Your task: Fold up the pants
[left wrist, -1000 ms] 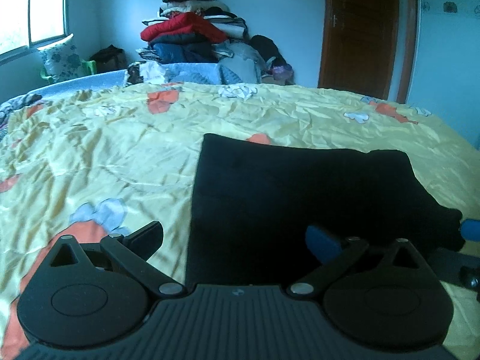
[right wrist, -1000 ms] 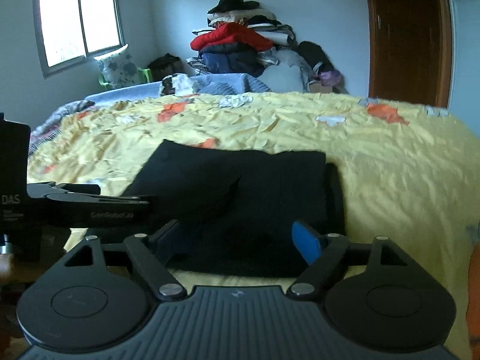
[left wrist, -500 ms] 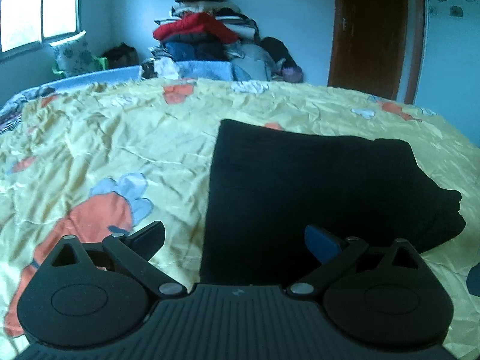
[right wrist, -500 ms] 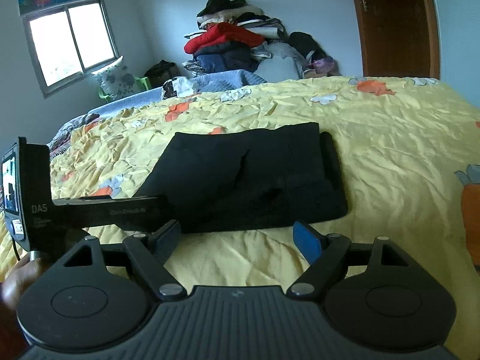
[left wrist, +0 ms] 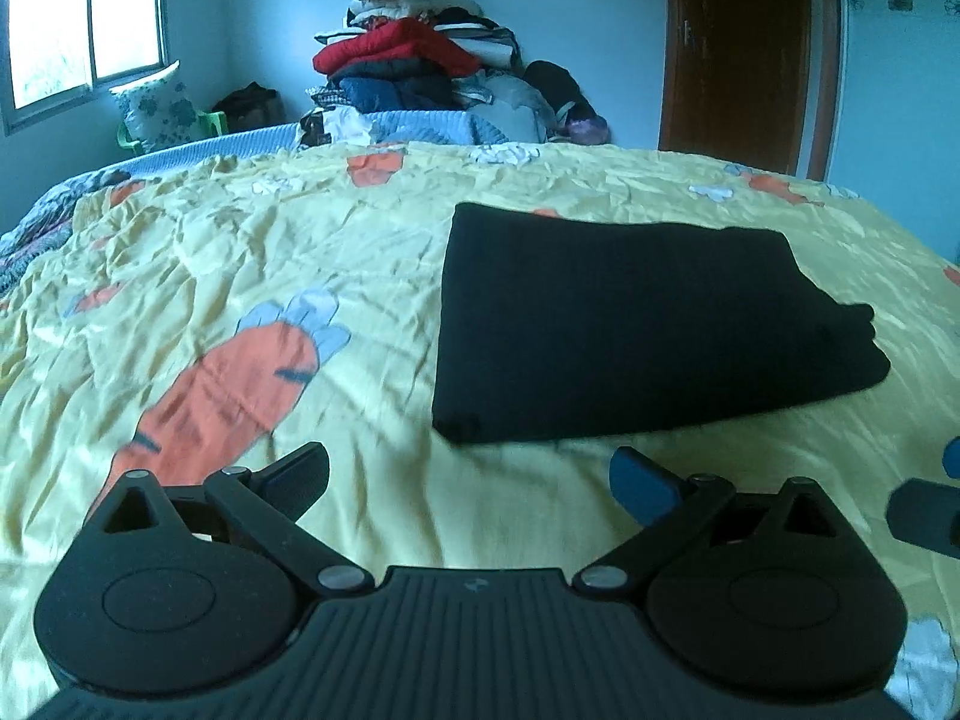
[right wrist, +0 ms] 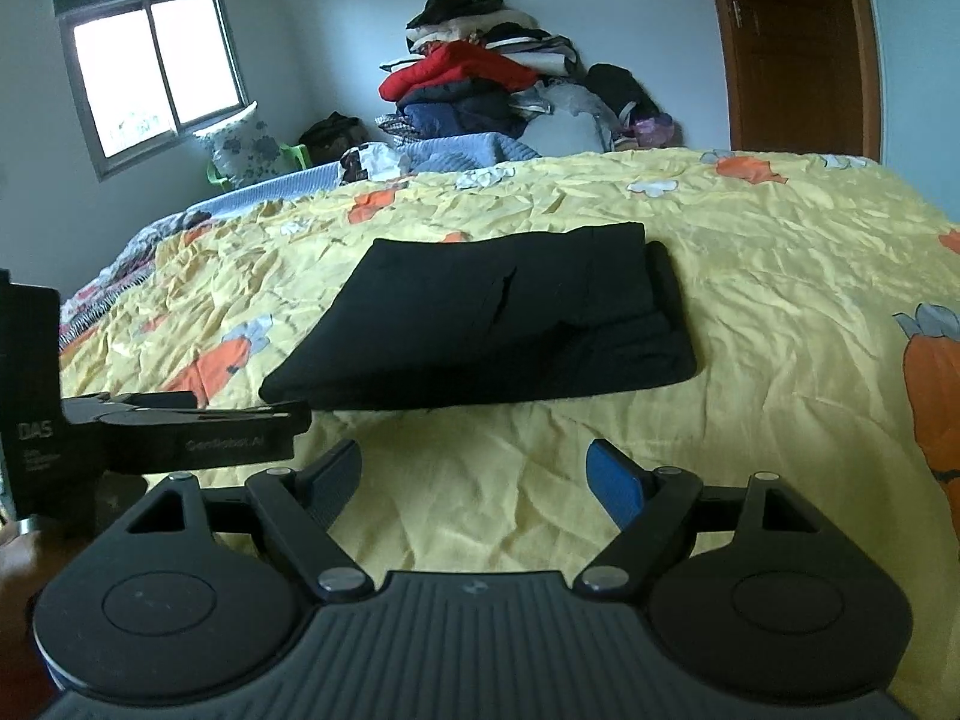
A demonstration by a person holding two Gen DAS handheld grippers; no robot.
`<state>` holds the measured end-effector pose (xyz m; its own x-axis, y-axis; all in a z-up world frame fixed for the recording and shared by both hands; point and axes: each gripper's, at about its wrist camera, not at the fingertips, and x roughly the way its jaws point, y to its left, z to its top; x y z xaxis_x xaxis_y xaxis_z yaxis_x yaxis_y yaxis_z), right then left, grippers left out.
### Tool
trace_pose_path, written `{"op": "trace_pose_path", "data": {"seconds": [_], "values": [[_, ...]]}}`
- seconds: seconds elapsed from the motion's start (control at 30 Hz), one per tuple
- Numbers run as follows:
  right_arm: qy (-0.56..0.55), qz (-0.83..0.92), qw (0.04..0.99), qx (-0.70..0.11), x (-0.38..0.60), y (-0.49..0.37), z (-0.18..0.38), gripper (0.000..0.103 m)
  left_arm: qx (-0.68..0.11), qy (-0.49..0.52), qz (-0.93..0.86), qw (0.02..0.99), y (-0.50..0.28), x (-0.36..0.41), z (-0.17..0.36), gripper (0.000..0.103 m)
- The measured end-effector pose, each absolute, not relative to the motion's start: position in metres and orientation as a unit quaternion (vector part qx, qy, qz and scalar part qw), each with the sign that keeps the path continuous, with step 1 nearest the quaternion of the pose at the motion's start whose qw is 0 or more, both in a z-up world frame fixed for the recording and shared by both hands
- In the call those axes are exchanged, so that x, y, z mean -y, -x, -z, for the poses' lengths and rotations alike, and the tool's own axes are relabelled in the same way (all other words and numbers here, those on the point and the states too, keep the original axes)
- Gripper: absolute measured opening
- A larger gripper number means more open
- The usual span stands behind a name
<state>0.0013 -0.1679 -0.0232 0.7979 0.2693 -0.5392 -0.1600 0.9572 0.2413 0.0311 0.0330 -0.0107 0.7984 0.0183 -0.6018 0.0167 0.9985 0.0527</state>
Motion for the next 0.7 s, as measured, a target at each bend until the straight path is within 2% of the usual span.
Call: {"op": "trace_pose_path", "data": {"seconds": [0.13, 0.23, 0.33, 0.7], "values": [[-0.069, -0.101, 0.948, -0.295, 0.160, 0.005, 0.028, 0.083, -0.323, -0.027, -0.001, 0.946, -0.021, -0.035, 0.014, 0.102], [-0.042, -0.078, 0.952, -0.293, 0.155, 0.006, 0.035, 0.091, -0.323, -0.030, -0.001, 0.946, -0.015, -0.035, 0.017, 0.102], [-0.019, -0.046, 0.954, -0.295, 0.153, 0.004, 0.043, 0.094, -0.324, -0.031, 0.005, 0.945, -0.013, -0.034, 0.021, 0.102], [-0.024, -0.013, 0.949, -0.313, 0.160, -0.002, 0.068, 0.095, -0.316, -0.054, 0.015, 0.947, -0.007, -0.027, 0.031, 0.102]]}}
